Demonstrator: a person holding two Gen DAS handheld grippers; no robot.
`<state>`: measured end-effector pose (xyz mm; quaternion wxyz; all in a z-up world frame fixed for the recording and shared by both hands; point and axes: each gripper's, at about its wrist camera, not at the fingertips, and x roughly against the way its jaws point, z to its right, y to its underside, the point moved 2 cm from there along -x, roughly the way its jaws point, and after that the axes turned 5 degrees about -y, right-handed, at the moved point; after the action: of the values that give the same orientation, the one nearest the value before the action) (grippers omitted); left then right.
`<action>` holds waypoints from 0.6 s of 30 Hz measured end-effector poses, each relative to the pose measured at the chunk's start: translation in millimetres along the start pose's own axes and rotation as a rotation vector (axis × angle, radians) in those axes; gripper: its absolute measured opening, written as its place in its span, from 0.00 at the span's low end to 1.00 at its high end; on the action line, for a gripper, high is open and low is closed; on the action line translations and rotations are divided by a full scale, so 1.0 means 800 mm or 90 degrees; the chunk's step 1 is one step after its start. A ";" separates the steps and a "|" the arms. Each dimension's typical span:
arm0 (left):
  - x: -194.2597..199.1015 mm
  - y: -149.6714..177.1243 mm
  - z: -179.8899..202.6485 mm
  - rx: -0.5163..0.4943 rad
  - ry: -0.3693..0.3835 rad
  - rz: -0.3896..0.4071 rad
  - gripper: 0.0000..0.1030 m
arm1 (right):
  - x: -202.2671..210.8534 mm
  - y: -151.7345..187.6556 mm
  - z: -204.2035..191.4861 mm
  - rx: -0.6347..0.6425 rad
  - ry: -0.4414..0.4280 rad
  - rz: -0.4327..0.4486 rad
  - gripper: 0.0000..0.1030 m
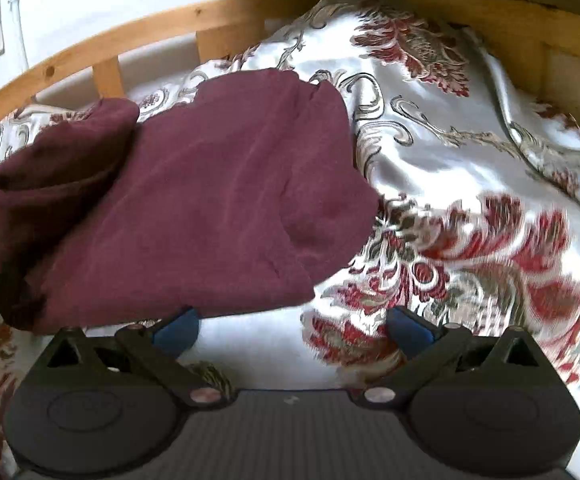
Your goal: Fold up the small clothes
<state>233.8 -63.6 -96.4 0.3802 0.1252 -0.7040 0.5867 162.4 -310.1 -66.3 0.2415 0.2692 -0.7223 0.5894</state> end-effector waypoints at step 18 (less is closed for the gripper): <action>0.014 -0.002 0.033 -0.097 -0.044 0.128 0.85 | -0.118 -0.159 -0.098 -0.100 -0.333 -0.100 1.00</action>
<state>216.7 -85.2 -88.1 0.3035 0.0452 -0.7680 0.5622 320.1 -243.3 -22.8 0.1121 0.4476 -0.7805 0.4218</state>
